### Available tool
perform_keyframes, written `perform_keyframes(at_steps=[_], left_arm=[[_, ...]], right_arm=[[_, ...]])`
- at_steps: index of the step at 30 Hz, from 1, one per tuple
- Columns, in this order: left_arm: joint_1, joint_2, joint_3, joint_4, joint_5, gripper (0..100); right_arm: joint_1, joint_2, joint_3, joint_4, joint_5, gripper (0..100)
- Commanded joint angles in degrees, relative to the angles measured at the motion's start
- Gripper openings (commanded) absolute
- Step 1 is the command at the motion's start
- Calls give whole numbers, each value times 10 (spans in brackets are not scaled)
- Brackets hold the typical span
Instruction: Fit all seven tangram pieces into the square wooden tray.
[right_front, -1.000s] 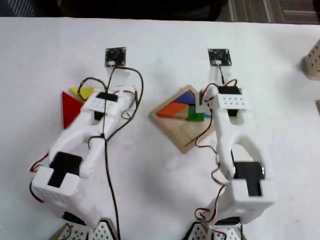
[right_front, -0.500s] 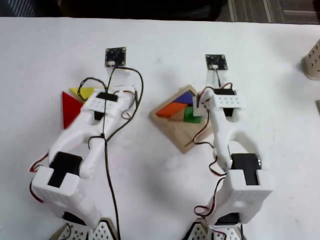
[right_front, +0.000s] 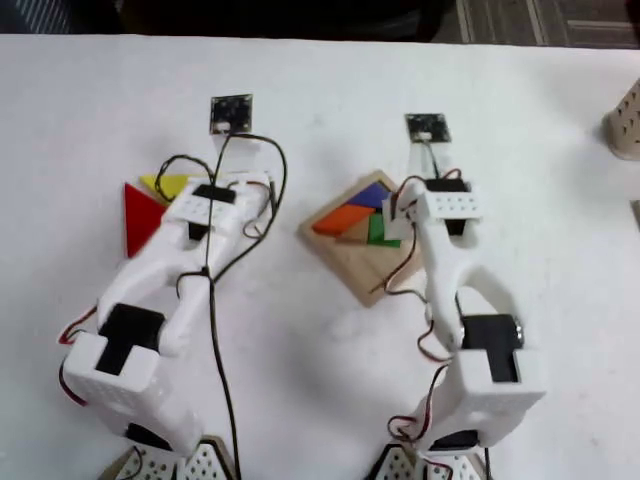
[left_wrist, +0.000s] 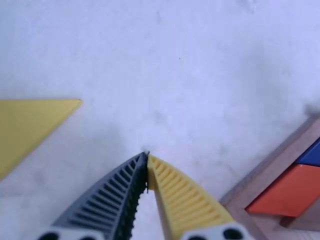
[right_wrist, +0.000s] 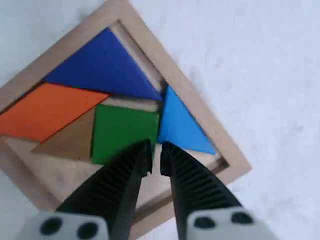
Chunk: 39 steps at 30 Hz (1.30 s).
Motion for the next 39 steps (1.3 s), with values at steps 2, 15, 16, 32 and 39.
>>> perform_keyframes(at_steps=[2,15,16,32,39], left_arm=[[-7,-2,-25,-17,2,22],[-7,-1,-23,-17,2,22],[-7,-1,-23,-17,2,22],[-7,-1,-25,-17,2,22],[-7,-1,-25,-17,2,22]], right_arm=[[-43,-77,41,15,-16,34],[-31,16,9,-62,-91,39],[-27,16,5,-62,-91,39],[-99,-48,10,23,-104,39],[-131,-12,14,-38,-154,39]])
